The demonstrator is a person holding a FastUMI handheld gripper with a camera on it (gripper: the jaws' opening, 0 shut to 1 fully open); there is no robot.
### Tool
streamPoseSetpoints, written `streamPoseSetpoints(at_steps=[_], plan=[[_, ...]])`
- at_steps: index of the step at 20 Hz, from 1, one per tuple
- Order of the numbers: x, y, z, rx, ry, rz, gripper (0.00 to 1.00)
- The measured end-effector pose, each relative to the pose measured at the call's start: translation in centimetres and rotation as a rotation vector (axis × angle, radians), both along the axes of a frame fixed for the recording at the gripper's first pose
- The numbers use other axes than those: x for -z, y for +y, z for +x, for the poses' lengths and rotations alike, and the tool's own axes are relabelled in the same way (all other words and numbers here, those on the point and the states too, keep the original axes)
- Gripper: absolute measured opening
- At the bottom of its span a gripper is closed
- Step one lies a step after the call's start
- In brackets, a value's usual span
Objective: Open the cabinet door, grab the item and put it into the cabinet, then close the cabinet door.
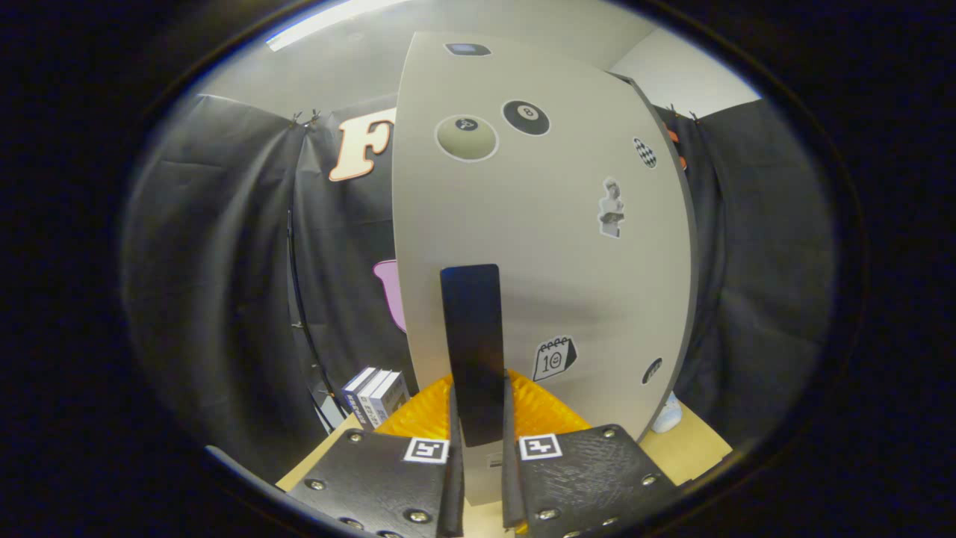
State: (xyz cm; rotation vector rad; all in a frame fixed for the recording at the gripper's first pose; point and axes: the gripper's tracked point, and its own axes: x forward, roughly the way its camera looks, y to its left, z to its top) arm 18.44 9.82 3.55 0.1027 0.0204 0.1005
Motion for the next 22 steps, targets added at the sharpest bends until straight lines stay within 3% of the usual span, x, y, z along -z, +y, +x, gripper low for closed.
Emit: streamPoseSetpoints(at_steps=[10,22], plan=[[0.4,-1.4,-1.4,0.007,0.016,0.047,0.20],[0.5,-4.2,-3.2,0.088,0.024,0.058,0.19]])
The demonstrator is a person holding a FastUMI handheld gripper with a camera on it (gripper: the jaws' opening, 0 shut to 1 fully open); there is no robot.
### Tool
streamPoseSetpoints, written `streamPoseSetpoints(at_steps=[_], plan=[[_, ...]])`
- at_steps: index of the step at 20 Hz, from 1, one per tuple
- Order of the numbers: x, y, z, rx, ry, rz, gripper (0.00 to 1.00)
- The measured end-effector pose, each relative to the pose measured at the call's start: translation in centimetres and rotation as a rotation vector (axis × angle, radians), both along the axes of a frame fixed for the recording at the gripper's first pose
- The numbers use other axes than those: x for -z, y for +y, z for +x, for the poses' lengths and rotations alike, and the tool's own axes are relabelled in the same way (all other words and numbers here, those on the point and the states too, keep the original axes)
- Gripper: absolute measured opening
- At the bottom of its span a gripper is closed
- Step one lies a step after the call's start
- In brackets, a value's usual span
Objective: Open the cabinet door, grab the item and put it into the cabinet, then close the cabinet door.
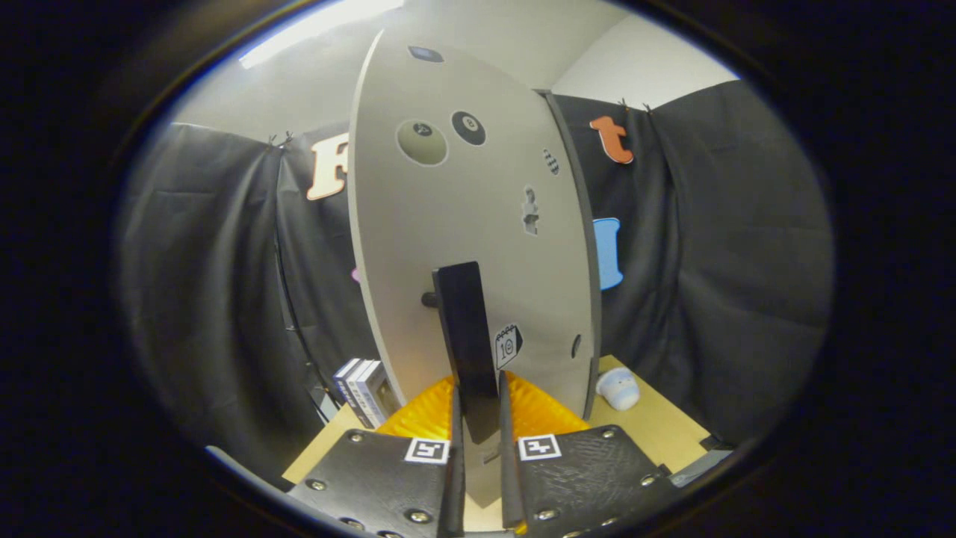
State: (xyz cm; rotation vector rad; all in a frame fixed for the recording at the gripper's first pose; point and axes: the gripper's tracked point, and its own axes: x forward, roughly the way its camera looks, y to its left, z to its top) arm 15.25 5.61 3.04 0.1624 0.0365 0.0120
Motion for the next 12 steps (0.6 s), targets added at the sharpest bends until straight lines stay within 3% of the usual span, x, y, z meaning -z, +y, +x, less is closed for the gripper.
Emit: streamPoseSetpoints(at_steps=[12], plan=[[0.0,-5.2,-1.0,0.113,-0.019,0.000,0.19]])
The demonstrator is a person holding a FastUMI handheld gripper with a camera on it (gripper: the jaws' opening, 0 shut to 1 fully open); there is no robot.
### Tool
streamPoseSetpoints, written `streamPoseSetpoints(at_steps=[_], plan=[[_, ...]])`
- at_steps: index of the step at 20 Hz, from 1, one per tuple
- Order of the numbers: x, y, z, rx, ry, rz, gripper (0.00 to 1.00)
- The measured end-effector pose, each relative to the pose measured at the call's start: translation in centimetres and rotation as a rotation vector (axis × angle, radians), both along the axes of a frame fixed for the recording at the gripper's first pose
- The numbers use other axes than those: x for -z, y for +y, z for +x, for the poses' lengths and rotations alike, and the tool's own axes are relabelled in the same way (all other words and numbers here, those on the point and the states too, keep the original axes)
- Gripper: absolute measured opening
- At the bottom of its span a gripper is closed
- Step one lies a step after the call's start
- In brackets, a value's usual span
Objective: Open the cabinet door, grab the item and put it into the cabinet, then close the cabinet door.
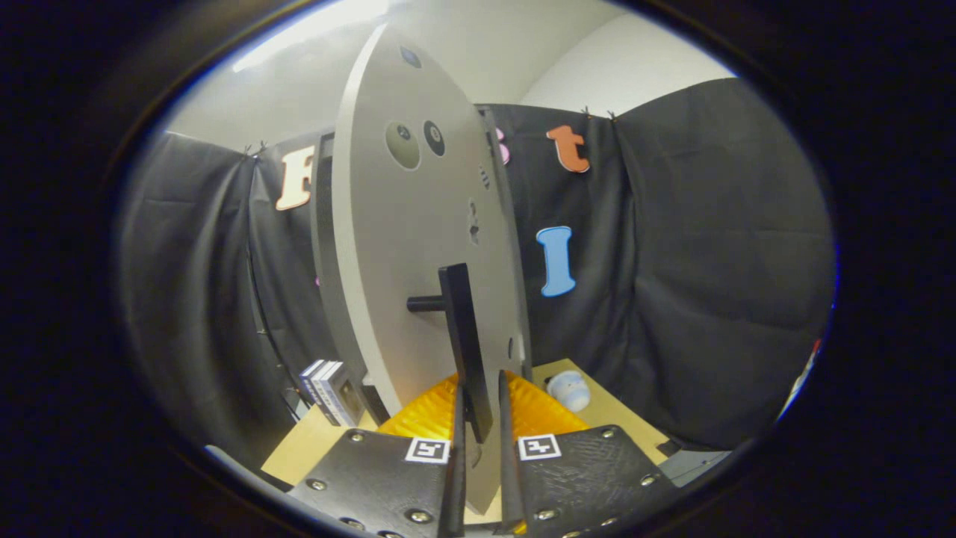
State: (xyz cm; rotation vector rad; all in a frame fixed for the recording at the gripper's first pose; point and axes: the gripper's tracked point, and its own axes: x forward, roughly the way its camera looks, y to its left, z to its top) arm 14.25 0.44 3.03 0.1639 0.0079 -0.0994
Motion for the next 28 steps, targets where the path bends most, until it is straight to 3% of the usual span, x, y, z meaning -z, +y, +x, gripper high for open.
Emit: streamPoseSetpoints(at_steps=[12,21,28], plan=[[-0.8,-4.9,0.3,0.009,-0.035,-0.005,0.16],[-0.7,-5.1,0.1,-0.013,-0.036,-0.001,0.12],[-1.6,-5.0,-1.3,0.033,-0.077,0.046,0.12]])
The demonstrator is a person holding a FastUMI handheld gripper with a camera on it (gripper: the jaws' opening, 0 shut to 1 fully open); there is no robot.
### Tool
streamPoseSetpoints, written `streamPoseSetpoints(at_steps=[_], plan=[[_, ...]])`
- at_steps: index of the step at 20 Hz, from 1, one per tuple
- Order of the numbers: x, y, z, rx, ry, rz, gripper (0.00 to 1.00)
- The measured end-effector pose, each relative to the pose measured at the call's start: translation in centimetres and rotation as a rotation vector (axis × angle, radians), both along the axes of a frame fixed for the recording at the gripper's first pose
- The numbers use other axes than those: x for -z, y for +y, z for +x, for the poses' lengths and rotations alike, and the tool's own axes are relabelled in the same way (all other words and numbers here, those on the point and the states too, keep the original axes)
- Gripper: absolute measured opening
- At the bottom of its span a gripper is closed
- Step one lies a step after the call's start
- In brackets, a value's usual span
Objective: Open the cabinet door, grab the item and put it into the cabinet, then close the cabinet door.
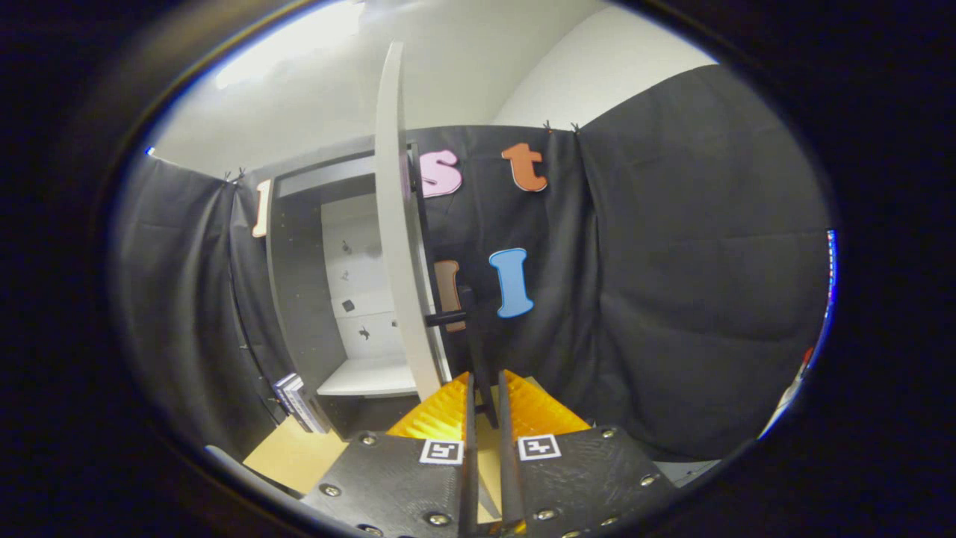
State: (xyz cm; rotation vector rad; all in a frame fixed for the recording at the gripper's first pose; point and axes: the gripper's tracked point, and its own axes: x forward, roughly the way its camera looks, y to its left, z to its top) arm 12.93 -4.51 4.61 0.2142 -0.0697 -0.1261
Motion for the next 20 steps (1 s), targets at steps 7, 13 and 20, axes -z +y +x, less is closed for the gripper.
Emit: streamPoseSetpoints(at_steps=[7,13,20], plan=[[0.3,4.1,-1.0,-0.113,-0.029,-0.031,0.12],[4.4,6.8,-1.4,-0.165,0.092,-0.077,0.27],[10.9,9.1,-1.9,-0.218,0.282,-0.092,0.55]])
